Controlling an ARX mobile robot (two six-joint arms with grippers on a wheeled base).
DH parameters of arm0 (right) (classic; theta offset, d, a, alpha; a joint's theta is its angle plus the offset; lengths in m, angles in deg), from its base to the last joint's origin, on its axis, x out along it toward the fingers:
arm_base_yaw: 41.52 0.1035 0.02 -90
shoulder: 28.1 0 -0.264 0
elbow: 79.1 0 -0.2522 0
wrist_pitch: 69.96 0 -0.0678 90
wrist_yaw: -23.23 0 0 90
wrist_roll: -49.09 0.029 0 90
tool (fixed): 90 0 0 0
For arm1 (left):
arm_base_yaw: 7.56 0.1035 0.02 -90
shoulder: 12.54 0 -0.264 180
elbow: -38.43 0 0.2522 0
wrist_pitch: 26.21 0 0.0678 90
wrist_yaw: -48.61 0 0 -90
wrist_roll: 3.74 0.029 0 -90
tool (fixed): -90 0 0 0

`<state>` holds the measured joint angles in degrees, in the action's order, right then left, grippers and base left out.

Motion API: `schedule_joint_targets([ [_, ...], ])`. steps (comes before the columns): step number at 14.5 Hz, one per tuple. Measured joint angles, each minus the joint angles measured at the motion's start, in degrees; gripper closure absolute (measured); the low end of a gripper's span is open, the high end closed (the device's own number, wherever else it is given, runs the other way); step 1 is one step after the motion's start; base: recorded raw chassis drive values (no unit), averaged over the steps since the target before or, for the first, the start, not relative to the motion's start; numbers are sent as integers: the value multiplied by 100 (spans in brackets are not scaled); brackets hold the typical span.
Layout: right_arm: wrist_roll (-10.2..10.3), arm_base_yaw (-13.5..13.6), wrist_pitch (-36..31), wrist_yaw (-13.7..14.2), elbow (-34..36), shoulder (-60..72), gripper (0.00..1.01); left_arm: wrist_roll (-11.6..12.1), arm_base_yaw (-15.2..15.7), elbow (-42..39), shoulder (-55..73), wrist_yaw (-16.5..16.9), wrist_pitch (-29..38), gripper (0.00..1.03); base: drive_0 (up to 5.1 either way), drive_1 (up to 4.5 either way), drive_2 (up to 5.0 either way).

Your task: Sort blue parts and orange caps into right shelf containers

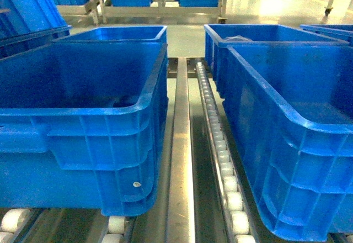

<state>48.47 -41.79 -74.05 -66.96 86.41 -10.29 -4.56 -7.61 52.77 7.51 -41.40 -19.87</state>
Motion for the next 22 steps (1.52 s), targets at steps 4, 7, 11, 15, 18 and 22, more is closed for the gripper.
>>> schedule_joint_targets([
  [4,0,0,584,0,0,-586,100,0,0,0,-651,0,-654,101,0,0,0],
  [7,2,0,1333,2,-2,-1119,100,0,0,0,-975,0,-970,101,0,0,0],
  [11,7,0,1788,4,-2,-1751,100,15,2,26,-1941,-2,-2015,101,0,0,0],
  [15,9,4,1812,20,-2,-1751,100,17,4,2,-1941,-2,-2033,101,0,0,0],
  [18,9,4,1812,20,-2,-1751,83,17,4,2,-1941,-2,-2033,78,0,0,0],
  [22,11,4,1812,20,-2,-1751,39,17,4,2,-1943,0,-2033,34,0,0,0],
])
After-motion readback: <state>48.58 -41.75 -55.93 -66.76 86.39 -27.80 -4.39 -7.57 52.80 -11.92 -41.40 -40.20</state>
